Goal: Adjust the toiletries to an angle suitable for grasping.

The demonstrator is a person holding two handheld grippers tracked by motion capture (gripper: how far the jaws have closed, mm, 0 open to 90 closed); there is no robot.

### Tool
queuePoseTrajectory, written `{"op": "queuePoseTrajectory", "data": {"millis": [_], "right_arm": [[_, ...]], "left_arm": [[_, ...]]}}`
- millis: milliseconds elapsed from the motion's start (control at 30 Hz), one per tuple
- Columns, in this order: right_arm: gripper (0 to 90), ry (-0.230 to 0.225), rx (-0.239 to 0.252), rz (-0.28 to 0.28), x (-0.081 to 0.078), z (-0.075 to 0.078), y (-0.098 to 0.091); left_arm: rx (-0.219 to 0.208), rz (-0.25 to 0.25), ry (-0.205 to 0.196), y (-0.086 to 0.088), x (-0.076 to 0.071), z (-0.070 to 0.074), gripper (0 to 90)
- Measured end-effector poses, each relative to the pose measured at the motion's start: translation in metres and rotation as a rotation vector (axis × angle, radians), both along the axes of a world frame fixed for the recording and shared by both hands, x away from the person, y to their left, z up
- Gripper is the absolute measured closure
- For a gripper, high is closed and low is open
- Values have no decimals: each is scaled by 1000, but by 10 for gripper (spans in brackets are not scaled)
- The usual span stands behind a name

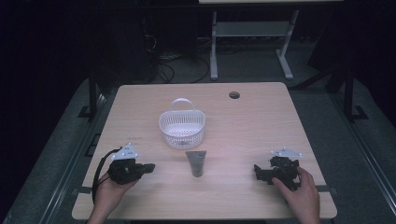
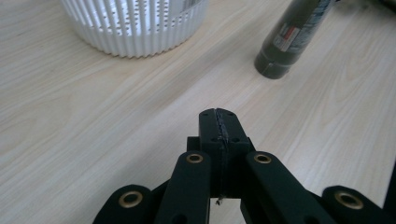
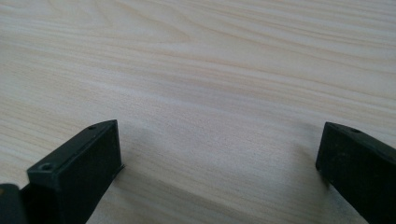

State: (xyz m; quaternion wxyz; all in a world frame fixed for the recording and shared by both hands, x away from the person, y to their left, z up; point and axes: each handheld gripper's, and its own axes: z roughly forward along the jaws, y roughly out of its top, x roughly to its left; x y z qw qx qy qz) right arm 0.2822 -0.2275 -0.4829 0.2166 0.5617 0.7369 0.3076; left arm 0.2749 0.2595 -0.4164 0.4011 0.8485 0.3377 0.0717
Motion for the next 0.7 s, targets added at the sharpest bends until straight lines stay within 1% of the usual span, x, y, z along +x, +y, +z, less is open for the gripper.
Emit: {"op": "queuePoseTrajectory", "data": {"millis": [133,200,233,400,433,467,700], "right_arm": [[0,-1,-1,1,0,0,0],[0,-1,-1,1,0,0,0],[0,-1,-1,2,0,0,0],[0,-1,-1,2,0,0,0],[0,-1,-2,2,0,0,0],[0,-1,-2,3,0,0,0],[0,-1,-2,3,0,0,0]], "left_arm": [[-2,-17,-5,-4,1,3,896],[-10,-22,-2,-7,2,6,896],[-22,-33,-3,-11,3,10,896],[-24,-53,-4,-18,4,15,896],[-24,-61,-11,-21,5,18,896],[-30,-62,-12,-23,5,19,896],[-41,-93,-19,-34,7,28,896]]}}
